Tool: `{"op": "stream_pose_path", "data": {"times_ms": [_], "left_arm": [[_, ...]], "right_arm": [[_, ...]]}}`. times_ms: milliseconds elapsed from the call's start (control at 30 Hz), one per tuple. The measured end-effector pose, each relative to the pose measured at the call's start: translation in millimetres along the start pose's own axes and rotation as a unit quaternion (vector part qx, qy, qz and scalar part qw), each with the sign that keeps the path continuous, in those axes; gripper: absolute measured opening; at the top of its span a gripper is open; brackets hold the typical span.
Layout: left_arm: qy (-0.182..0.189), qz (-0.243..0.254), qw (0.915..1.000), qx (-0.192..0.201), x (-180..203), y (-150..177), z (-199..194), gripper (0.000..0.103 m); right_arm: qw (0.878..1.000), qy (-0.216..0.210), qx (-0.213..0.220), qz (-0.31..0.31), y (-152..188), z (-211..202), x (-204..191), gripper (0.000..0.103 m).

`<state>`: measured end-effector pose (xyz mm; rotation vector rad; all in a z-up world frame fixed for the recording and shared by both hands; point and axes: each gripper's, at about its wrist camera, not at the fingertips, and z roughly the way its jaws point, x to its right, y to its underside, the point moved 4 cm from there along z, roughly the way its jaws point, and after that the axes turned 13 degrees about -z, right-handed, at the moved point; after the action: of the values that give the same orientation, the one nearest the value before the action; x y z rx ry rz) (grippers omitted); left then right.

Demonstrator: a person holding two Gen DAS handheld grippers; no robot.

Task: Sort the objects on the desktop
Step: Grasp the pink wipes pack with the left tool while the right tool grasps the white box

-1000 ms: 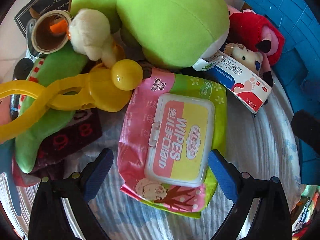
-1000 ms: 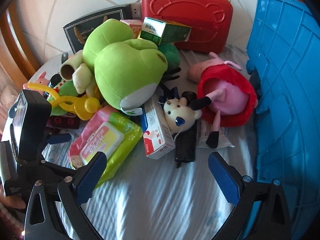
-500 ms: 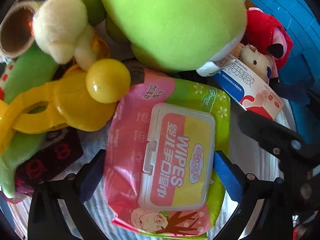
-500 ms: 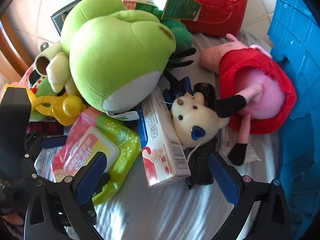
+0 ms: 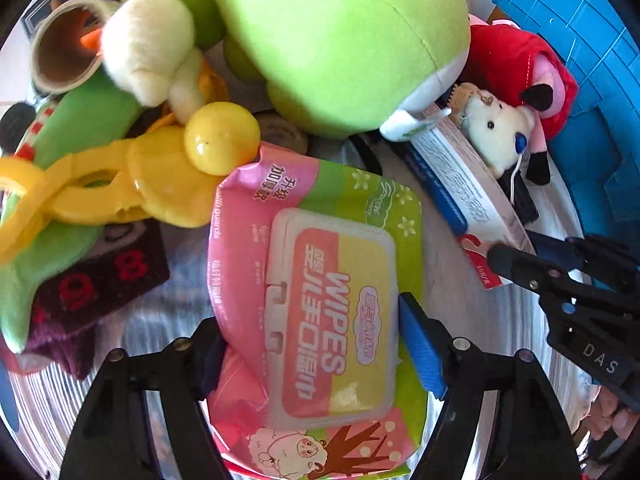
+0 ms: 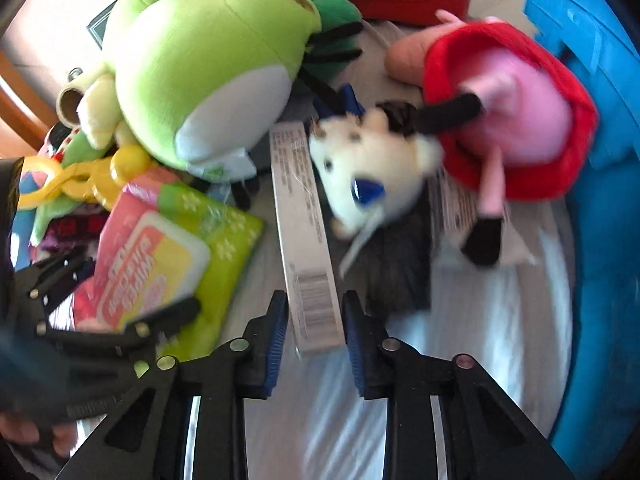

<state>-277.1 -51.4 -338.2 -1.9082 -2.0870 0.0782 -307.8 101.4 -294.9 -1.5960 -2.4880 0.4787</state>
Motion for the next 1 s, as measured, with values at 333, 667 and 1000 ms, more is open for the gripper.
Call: {"op": "stream_pose_path", "data": {"times_ms": [333,667,1000], "left_arm": [[-0.027,0.002,0.9992,0.028,-4,8,-6,0.074],[-0.034,0.011,0.9986,0.038,-4,-7,0,0.074],[-0.042,0.033,0.9967,0.061,8,3,-34,0.071]], "right_arm": [[1.000,0.001,0.001,0.000,26,-18,-8,0.040],[1.000,0.013,-0.007,-0.021,1,11,-11,0.035],[0.999,0.019,0.042,-0.020,17,-28,-19,0.023]]}}
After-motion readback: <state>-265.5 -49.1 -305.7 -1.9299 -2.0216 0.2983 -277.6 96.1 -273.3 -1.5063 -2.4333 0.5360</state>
